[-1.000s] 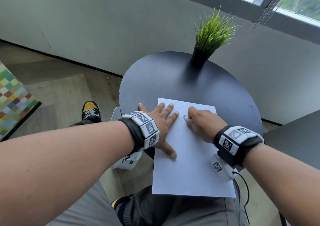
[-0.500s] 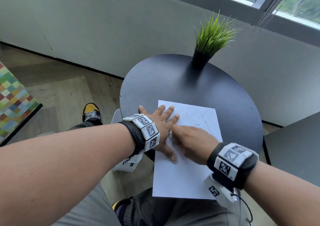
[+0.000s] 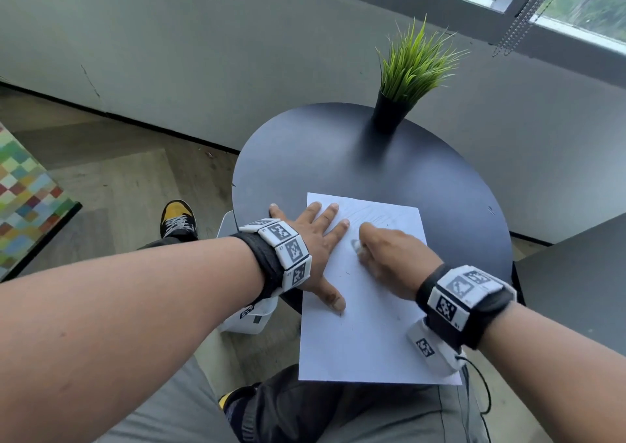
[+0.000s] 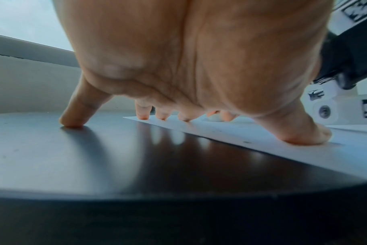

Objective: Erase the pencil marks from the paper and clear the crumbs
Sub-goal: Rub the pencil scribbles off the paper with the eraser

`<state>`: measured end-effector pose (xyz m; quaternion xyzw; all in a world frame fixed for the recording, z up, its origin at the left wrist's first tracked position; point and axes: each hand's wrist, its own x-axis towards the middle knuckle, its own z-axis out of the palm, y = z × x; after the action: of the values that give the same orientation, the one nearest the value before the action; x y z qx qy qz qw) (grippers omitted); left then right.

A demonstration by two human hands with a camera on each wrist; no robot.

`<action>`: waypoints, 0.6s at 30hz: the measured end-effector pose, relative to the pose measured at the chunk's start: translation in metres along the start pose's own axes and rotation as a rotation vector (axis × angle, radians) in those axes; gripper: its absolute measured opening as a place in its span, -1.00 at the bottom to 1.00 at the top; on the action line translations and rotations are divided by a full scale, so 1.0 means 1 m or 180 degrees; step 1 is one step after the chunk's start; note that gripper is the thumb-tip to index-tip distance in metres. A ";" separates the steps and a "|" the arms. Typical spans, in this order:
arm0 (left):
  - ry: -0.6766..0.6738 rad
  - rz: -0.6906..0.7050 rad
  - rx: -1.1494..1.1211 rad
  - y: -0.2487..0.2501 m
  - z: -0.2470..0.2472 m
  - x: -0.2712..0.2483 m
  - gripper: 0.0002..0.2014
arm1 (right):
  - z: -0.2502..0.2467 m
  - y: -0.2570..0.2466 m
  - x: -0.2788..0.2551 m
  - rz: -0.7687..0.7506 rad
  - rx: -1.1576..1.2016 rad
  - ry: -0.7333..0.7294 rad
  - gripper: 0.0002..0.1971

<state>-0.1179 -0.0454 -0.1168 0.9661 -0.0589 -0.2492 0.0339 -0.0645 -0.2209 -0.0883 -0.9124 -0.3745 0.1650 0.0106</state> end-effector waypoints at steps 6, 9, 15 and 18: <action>-0.0019 0.0008 0.0018 -0.001 -0.001 0.000 0.45 | 0.004 -0.010 -0.012 -0.0059 -0.0042 -0.0306 -0.81; 0.0004 -0.0009 0.0006 0.000 0.001 -0.001 0.44 | 0.002 0.031 0.006 0.0683 -0.0068 0.0056 -0.73; 0.0157 -0.0081 -0.0051 0.005 0.011 -0.010 0.37 | 0.000 0.056 0.015 0.1127 0.0067 0.0254 -0.74; 0.0405 -0.0016 0.0097 0.007 0.009 -0.016 0.20 | 0.002 0.058 0.016 0.1142 0.0130 0.0367 -0.80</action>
<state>-0.1367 -0.0509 -0.1164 0.9805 -0.0580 -0.1864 0.0222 -0.0147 -0.2519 -0.1032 -0.9721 -0.2011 0.1193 0.0209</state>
